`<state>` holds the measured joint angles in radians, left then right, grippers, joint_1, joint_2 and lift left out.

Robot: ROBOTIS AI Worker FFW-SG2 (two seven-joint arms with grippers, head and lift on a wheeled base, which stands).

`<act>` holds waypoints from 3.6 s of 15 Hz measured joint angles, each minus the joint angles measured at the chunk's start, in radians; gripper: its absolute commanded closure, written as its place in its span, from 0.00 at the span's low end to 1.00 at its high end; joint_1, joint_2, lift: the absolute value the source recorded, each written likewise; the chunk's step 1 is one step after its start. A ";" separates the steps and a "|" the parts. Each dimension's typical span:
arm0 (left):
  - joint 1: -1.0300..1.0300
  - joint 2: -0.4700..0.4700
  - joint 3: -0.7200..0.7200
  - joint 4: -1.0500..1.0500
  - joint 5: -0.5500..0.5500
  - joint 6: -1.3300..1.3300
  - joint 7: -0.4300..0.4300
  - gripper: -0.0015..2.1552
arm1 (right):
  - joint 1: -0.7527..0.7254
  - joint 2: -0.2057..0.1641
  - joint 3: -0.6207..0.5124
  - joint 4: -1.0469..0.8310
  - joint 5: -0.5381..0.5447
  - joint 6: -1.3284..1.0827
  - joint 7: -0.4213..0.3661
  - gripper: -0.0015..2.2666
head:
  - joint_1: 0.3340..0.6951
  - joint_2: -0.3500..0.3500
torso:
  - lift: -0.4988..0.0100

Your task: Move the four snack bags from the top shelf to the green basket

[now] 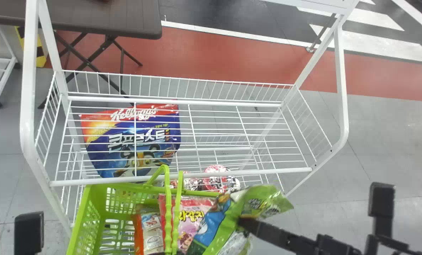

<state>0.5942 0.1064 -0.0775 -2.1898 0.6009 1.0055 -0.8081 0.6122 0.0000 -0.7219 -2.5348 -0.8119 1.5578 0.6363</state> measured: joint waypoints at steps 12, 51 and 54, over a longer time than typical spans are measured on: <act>-0.009 0.005 -0.035 -0.004 -0.009 0.025 0.009 0.63 | -0.106 0.000 0.253 0.189 0.091 0.000 -0.192 0.01 | 1.00 0.00 | 0.98; 0.012 0.007 -0.003 0.008 0.006 0.085 0.034 0.63 | 0.025 0.000 0.556 0.179 0.664 -1.408 -0.322 0.02 | 1.00 0.00 | 0.98; 0.015 0.007 0.005 0.008 0.009 0.087 0.035 0.63 | 0.023 0.000 0.555 0.183 0.663 -1.408 -0.334 0.02 | 1.00 0.00 | 0.98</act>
<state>0.6090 0.1135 -0.0725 -2.1813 0.6103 1.0928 -0.7734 0.6347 0.0000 -0.1668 -2.3518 -0.1493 0.1497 0.3020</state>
